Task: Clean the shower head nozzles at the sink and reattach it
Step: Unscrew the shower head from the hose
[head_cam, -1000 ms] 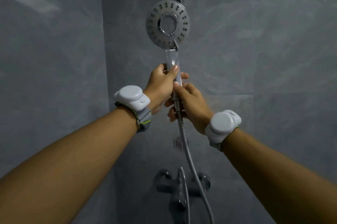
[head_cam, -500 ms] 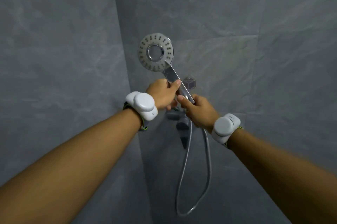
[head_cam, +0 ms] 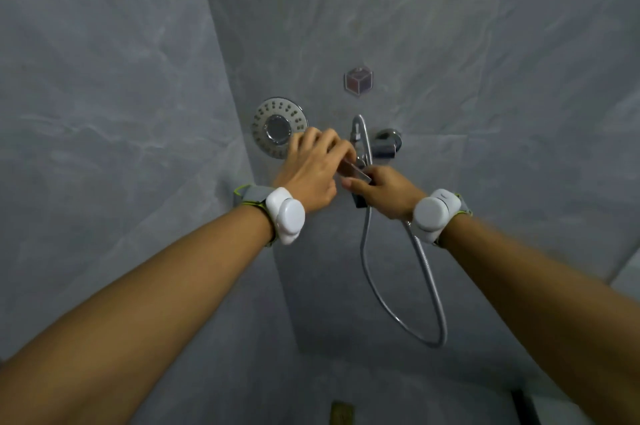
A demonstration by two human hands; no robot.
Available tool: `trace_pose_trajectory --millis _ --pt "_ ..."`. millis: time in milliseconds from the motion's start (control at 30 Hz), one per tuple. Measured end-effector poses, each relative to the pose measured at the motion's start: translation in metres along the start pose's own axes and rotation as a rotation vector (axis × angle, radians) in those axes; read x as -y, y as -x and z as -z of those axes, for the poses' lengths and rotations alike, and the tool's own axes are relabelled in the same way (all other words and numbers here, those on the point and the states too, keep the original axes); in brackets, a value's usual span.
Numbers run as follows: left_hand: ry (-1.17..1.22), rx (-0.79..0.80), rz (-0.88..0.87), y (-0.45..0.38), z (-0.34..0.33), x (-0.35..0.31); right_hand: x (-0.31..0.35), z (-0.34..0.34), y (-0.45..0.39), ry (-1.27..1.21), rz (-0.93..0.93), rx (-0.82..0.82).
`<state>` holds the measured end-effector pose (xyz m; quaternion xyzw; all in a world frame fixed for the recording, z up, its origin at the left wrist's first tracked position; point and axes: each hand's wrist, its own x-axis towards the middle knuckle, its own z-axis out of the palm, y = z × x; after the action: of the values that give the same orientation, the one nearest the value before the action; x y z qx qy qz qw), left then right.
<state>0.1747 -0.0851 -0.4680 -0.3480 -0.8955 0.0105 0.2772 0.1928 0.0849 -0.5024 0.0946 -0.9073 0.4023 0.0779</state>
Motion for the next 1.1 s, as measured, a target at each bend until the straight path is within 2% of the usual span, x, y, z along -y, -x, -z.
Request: trace_pose_trajectory --millis 100,200,300,400,500,600,700,867,1100 --pt "-0.054 0.034 -0.073 0.007 -0.028 -0.005 -0.01 -0.019 0.012 0.094 -0.013 0.028" --pt "-0.046 0.174 -0.134 0.016 -0.054 -0.013 -0.016 -0.033 0.023 0.107 -0.031 0.073" --pt "0.097 0.249 -0.108 0.027 -0.071 -0.014 -0.024 -0.035 0.03 0.139 -0.078 0.147" --pt "0.207 0.277 -0.081 0.041 -0.083 -0.021 -0.034 -0.042 0.036 0.396 -0.04 0.185" --pt "0.176 0.33 -0.025 0.046 -0.096 -0.036 -0.049 -0.052 0.035 0.614 -0.094 0.186" --pt "0.067 0.341 0.03 0.048 -0.111 -0.049 -0.065 -0.063 0.03 0.655 -0.167 0.264" --pt "0.033 0.434 0.147 0.052 -0.127 -0.06 -0.082 -0.08 0.029 0.698 -0.232 0.206" --pt "0.258 0.684 0.381 0.055 -0.146 -0.065 -0.1 -0.106 0.031 0.716 -0.241 0.169" --pt "0.757 1.088 0.631 0.065 -0.138 -0.046 -0.108 -0.114 0.035 0.755 0.029 0.189"
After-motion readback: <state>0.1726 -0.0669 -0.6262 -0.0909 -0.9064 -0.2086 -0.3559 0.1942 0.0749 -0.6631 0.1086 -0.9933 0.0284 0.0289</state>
